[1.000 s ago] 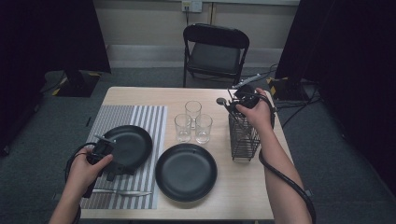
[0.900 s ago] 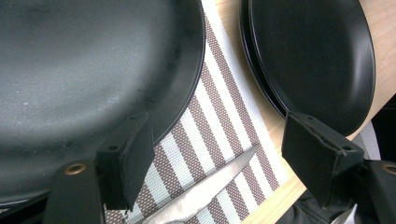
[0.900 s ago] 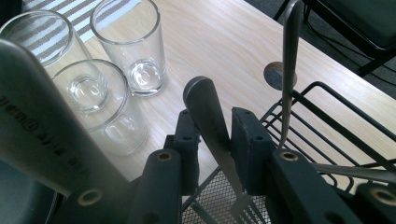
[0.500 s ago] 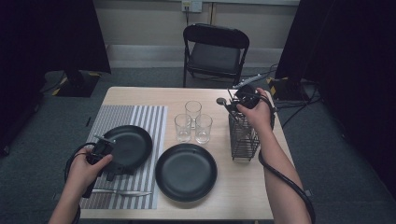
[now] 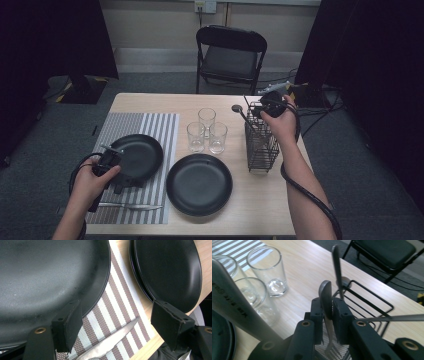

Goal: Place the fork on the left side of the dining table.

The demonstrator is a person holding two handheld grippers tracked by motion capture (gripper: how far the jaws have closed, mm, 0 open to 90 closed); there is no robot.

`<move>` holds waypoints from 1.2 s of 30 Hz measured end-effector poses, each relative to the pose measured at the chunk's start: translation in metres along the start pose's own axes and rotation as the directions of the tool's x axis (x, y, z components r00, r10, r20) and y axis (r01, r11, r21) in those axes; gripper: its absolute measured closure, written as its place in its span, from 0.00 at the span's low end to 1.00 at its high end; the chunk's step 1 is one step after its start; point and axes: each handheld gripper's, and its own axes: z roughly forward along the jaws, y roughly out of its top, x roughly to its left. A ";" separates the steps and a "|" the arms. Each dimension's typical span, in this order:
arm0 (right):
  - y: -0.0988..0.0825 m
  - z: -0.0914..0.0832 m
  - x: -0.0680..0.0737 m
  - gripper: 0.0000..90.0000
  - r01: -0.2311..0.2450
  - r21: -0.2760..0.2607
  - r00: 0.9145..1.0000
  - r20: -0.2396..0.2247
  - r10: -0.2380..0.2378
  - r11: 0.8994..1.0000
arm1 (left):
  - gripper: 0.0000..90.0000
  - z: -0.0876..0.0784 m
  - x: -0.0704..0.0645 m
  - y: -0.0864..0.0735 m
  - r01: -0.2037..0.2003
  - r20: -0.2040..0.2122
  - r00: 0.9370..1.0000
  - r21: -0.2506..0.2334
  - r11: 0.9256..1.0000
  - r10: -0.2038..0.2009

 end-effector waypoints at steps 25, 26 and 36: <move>0.012 -0.028 0.001 0.97 -0.030 -0.059 0.997 0.075 0.035 0.998 | 0.28 0.000 -0.003 0.002 -0.019 0.006 1.000 0.006 1.000 0.019; 0.013 -0.030 0.002 0.97 -0.035 -0.063 0.997 0.074 0.039 0.997 | 0.28 0.000 -0.003 0.002 -0.019 0.006 1.000 0.004 1.000 0.019; 0.018 -0.041 0.001 0.97 -0.030 -0.091 0.997 0.067 0.036 0.995 | 0.28 0.001 -0.005 0.002 -0.017 0.006 1.000 -0.001 1.000 0.017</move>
